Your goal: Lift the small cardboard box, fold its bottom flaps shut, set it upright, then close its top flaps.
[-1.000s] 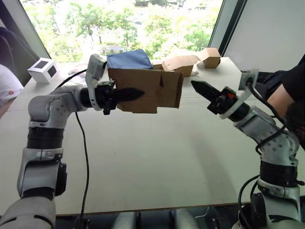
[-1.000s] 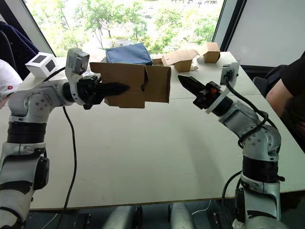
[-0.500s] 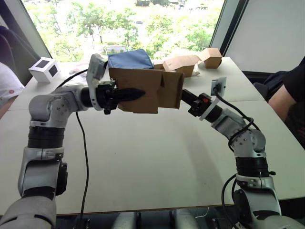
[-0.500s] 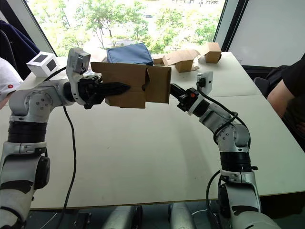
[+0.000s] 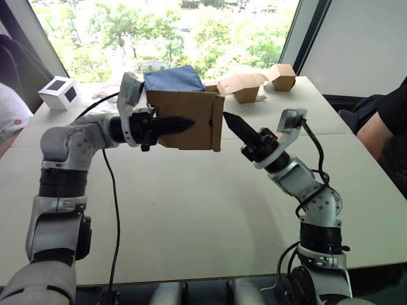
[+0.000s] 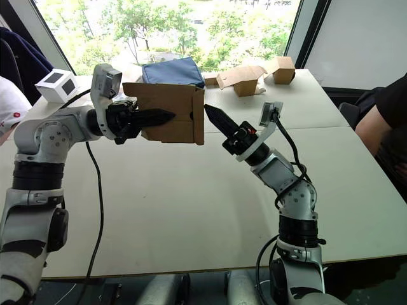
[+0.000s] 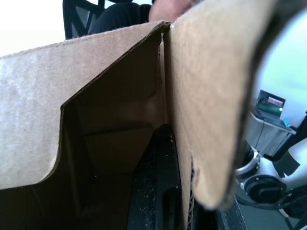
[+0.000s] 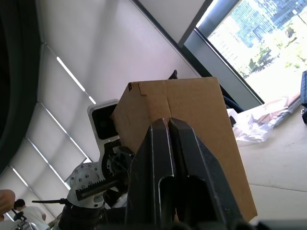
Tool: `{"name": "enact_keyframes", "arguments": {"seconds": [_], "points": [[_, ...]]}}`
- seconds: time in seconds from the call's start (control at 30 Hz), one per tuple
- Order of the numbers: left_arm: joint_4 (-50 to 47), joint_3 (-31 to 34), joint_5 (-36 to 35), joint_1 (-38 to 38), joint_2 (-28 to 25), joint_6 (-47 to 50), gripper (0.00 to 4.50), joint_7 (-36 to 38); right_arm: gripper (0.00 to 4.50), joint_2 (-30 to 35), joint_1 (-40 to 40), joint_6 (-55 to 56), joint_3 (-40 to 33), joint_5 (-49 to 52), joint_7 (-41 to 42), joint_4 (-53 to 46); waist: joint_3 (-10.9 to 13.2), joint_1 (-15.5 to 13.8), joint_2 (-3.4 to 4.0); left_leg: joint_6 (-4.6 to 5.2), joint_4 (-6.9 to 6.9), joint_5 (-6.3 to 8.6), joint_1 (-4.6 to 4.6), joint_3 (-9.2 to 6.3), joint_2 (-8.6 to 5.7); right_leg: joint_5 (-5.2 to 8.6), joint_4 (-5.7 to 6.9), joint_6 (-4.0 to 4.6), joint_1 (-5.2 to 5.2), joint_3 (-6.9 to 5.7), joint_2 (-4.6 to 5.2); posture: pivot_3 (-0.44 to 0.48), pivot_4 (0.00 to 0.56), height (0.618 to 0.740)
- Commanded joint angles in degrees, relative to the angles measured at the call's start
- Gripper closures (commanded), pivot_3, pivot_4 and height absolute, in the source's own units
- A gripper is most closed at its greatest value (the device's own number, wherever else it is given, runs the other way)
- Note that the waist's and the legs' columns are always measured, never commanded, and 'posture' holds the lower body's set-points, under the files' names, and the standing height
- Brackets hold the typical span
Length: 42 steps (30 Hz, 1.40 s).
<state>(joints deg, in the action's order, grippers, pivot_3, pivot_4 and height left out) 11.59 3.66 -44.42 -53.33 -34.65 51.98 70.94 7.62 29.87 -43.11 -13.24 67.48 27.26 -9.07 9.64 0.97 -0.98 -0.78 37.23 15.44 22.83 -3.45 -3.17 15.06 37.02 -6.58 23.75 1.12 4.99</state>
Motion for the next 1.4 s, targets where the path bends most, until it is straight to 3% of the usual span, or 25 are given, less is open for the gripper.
{"name": "enact_keyframes", "arguments": {"seconds": [0.03,0.1,0.57,0.67,0.73,1.4], "points": [[-0.17,1.83,-0.92,-2.16,-0.09,-0.34,4.5,0.24,3.05,-1.51,0.09,0.53,0.2,2.39,-0.42,-2.26,0.0,0.04,0.0,0.0,0.0,0.0,0.0,0.0,0.0,0.0,0.0,0.0,0.0,0.0,0.0,0.0,0.15,0.74],[-0.07,1.88,-0.93,-2.24,-0.06,-0.34,4.5,0.22,2.26,-2.09,-0.26,0.38,0.22,3.03,-0.59,-2.12,0.0,0.08,0.0,0.0,0.0,0.0,-0.01,0.01,0.0,0.0,0.0,0.0,0.0,0.0,-0.01,0.0,0.15,0.74],[-0.53,2.43,-1.39,-1.92,-0.17,0.13,4.5,-0.46,2.26,-5.92,-2.82,1.14,0.59,6.36,-2.84,-1.69,0.0,0.12,0.01,0.0,-0.01,0.0,0.0,0.0,0.0,0.0,0.02,0.0,0.02,0.01,-0.01,0.0,0.15,0.74],[-0.41,2.39,-1.32,-1.96,-0.15,0.09,4.5,-0.42,3.0,-5.93,-3.16,1.89,1.26,4.65,-2.93,-1.32,0.0,0.15,0.01,0.0,-0.01,0.0,-0.01,0.0,0.0,0.0,0.02,0.0,0.02,0.01,-0.02,0.0,0.15,0.74],[-0.28,2.28,-1.19,-2.0,-0.13,-0.02,4.5,-0.37,3.8,-6.0,-3.34,2.34,1.47,4.18,-3.04,-1.17,0.0,0.14,0.0,0.0,-0.02,0.0,0.0,0.01,0.0,0.0,0.02,0.0,0.02,0.01,-0.02,0.0,0.15,0.74],[-0.09,2.22,-1.16,-2.0,-0.12,-0.06,4.5,-0.37,3.8,-5.67,-3.23,5.08,1.94,2.43,-2.21,-0.9,0.0,0.14,0.01,0.0,-0.02,0.0,0.0,0.01,0.0,0.0,0.02,0.0,0.02,0.01,-0.02,0.0,0.15,0.74]]}}
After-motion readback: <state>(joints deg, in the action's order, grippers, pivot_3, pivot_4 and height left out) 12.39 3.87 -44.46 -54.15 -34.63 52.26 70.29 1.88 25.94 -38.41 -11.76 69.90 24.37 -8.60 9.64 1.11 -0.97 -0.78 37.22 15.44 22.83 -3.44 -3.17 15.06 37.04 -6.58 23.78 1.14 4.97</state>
